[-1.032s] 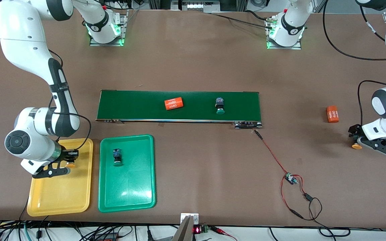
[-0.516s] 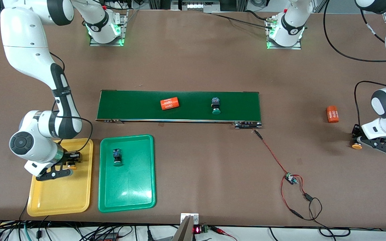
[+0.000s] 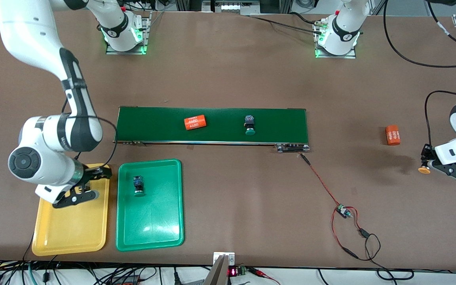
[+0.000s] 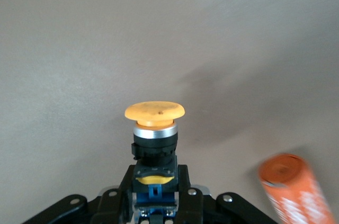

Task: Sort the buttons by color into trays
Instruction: 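Drop the yellow button into the yellow tray while the left gripper grasps another, then place the yellow button on the belt while the right gripper grasps the green button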

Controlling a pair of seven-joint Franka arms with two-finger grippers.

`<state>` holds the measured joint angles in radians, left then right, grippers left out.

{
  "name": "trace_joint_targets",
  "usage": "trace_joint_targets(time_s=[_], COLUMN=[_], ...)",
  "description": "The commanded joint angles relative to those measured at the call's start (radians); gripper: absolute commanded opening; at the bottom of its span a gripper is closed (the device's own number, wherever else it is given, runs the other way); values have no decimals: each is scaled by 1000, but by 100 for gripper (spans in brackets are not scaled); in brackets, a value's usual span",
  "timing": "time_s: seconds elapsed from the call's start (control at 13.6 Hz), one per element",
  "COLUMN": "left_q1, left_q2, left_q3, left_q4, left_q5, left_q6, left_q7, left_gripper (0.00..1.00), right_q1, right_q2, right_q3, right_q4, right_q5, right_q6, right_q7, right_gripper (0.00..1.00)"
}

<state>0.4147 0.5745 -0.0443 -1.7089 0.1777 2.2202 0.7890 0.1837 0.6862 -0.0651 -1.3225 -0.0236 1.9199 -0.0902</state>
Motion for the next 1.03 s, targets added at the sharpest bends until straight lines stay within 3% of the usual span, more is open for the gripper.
trace_joint_targets(time_s=[0.0, 0.15, 0.29, 0.52, 0.74, 0.96], left_q1=[-5, -5, -7, -45, -123, -171], left_q2=[-82, -87, -107, -107, -93, -88], left_q3=[-55, -132, -245, -344, -358, -434], left_q4=[35, 105, 118, 106, 88, 23], left_q5=[2, 0, -1, -67, -165, -170], left_q6=[-195, -383, -502, -524, -517, -434], left_q7=[-39, -147, -339, -537, -678, -828], left_gripper=[15, 15, 15, 16, 16, 17], right_q1=[120, 207, 296, 413, 500, 580], right_q2=[-69, -86, -89, -83, -76, -47], right_q3=[-4, 1, 4, 4, 4, 4], right_q4=[-20, -21, -21, -21, -21, -21], right_q5=[5, 30, 125, 125, 125, 125], right_q6=[-116, -151, -147, -141, -139, -58], right_q7=[179, 280, 457, 591, 622, 759], right_gripper=[100, 100, 100, 100, 100, 100])
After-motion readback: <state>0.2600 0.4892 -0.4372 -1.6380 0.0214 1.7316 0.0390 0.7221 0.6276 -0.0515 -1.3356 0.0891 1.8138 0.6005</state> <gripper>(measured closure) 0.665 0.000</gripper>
